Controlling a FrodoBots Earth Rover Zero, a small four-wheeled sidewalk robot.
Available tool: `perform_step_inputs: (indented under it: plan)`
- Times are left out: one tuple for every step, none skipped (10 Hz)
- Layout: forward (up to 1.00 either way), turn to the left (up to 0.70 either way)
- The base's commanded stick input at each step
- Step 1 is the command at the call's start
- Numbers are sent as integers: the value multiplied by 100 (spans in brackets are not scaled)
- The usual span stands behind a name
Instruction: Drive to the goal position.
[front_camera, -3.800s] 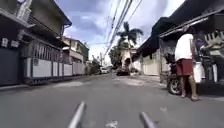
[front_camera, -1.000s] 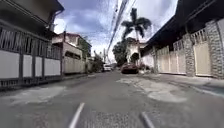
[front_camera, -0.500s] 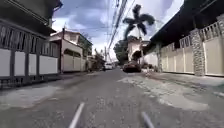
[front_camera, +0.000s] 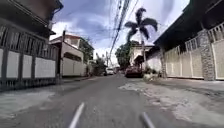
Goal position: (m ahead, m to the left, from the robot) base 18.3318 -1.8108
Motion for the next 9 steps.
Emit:
perform_step_inputs:
  plan:
    - [100, 0]
    - [100, 0]
    - [100, 0]
    - [100, 0]
    - [100, 0]
    - [100, 0]
    - [100, 0]
    - [100, 0]
    - [100, 0]
